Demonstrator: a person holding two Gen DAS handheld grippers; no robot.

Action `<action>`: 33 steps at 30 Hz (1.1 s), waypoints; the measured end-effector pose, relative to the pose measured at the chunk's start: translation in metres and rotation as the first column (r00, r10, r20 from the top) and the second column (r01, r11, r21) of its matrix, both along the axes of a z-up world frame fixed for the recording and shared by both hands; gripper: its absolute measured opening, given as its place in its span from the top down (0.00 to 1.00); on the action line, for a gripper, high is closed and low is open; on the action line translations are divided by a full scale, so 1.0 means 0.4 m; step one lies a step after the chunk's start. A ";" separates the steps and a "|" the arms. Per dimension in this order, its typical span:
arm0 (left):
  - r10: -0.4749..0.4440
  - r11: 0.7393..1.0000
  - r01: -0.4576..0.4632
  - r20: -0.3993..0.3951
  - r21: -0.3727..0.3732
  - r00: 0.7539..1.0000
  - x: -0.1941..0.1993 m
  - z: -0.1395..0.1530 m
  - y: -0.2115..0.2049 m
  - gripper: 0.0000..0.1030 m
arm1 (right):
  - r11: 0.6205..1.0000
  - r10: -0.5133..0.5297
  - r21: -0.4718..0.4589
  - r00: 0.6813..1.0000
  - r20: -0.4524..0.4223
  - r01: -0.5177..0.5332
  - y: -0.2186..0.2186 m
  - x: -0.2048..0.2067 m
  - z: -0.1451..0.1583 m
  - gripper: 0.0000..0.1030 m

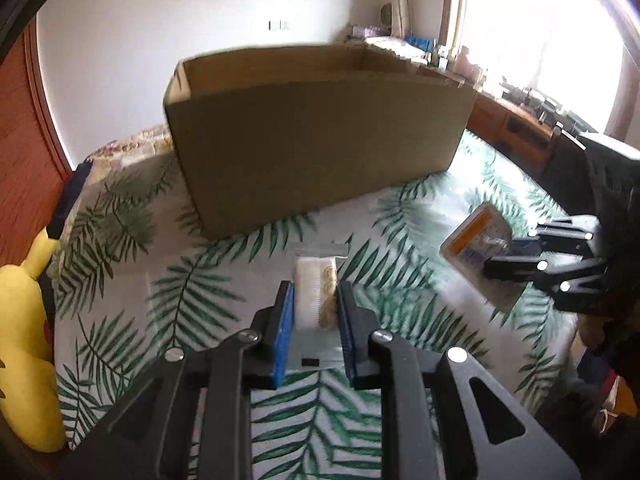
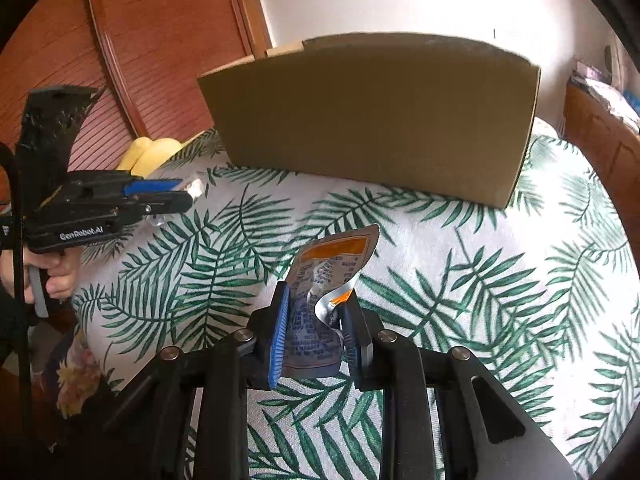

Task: Organize snacks
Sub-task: 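Carry the pouch and the bar with both tools over the cardboard box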

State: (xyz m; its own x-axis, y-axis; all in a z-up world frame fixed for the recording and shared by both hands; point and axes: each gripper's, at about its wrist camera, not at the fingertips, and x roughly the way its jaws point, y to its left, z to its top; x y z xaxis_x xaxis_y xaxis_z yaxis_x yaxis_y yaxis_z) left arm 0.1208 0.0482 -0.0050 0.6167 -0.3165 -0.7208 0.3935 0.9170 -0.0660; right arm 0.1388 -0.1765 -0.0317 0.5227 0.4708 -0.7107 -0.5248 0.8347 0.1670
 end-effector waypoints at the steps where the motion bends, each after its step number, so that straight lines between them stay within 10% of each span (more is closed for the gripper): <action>1: 0.000 1.000 0.000 0.014 -0.012 1.000 -0.002 0.017 -0.005 0.82 | 1.000 0.000 0.002 1.000 0.005 0.000 -0.003 -0.002 0.008 0.78; 33: 0.080 0.996 -0.069 0.184 -0.065 0.980 0.195 0.264 -0.069 0.82 | 0.997 -0.080 0.022 0.982 0.172 0.078 -0.020 0.140 0.294 0.78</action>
